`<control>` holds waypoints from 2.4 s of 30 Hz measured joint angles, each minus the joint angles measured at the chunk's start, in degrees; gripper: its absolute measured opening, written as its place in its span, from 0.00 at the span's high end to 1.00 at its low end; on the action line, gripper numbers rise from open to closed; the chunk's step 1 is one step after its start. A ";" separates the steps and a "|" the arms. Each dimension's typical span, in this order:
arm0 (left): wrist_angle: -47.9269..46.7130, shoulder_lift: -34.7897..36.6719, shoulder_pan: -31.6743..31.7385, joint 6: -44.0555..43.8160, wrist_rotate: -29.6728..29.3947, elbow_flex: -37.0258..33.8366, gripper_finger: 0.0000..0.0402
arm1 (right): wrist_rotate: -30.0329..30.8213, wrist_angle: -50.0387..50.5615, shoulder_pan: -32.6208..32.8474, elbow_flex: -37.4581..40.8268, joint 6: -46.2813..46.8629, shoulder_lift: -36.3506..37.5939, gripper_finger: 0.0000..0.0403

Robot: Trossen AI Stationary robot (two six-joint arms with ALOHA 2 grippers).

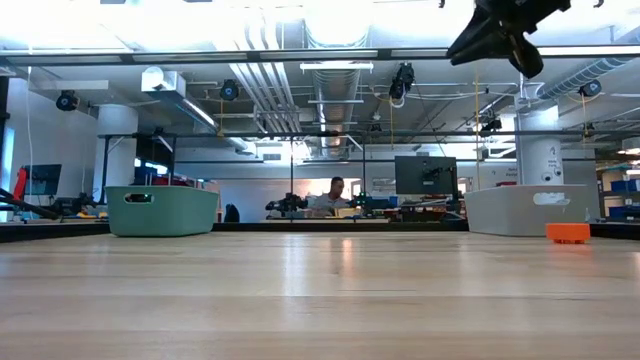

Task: Sort blocks
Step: Put the orange game piece into the blue bin

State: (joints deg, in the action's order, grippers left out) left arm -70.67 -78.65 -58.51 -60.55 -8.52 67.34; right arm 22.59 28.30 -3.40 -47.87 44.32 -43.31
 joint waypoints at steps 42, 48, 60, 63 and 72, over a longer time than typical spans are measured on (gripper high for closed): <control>18.00 -4.22 43.42 21.29 -29.70 15.51 0.61 | -22.64 36.89 -7.79 4.44 12.31 -16.43 0.47; 17.70 -4.22 43.75 21.27 -29.98 15.46 0.61 | -22.06 28.57 -7.80 8.55 9.98 -18.37 0.47; 17.68 -4.22 44.80 21.44 -30.09 15.46 0.61 | -19.71 23.63 -7.79 10.62 7.53 -28.35 0.40; 17.68 -4.22 44.82 21.44 -30.09 15.46 0.61 | -19.69 22.94 -7.78 10.64 7.03 -30.46 0.39; 17.66 -4.22 44.82 21.46 -30.06 15.46 0.61 | -21.33 18.43 -7.89 10.66 4.91 -34.48 0.44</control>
State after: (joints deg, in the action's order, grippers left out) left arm -53.01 -82.87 -13.69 -39.09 -38.59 82.81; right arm 1.26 46.73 -11.29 -37.21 49.23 -77.79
